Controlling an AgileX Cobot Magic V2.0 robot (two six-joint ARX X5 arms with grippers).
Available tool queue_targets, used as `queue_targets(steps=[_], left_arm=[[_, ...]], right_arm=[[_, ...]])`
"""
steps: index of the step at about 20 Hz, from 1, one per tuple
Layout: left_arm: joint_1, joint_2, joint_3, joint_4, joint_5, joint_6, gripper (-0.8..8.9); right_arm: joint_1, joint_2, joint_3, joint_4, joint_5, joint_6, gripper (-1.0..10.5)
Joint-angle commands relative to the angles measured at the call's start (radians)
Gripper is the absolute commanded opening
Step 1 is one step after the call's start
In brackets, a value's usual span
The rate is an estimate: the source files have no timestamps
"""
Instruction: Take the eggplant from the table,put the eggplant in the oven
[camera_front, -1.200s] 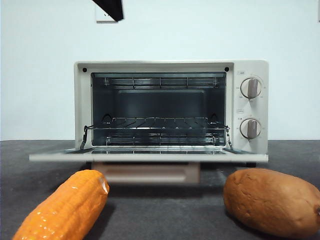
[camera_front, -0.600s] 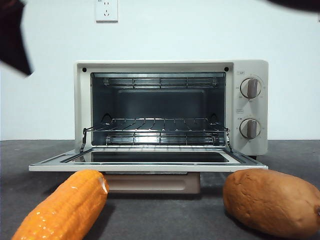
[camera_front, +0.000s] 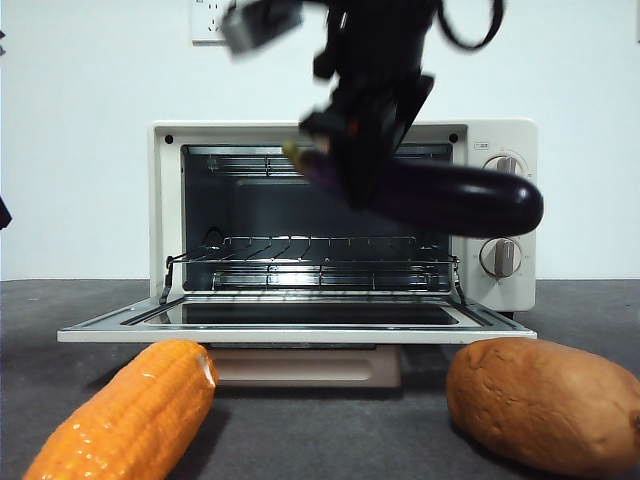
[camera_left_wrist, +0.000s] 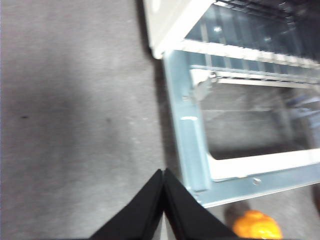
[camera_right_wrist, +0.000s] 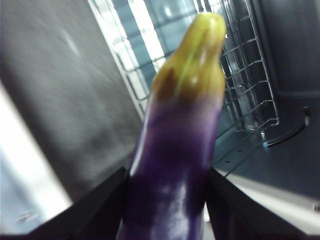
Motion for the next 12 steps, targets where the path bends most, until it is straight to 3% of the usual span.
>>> queue_targets(steps=[1,8,12], left_arm=[[-0.001,0.006,0.004,0.008,0.032,-0.005,0.06],[-0.001,0.006,0.004,0.016,0.1,-0.004,0.06],[-0.005,0.006,0.004,0.017,0.107,-0.002,0.06]], right_arm=[[0.007,0.079,0.077,0.014,0.045,-0.047,1.5],[-0.034,0.297,0.319,0.05,0.074,-0.109,1.5],[-0.041,0.372,0.362,0.143,0.135,-0.188,1.7]])
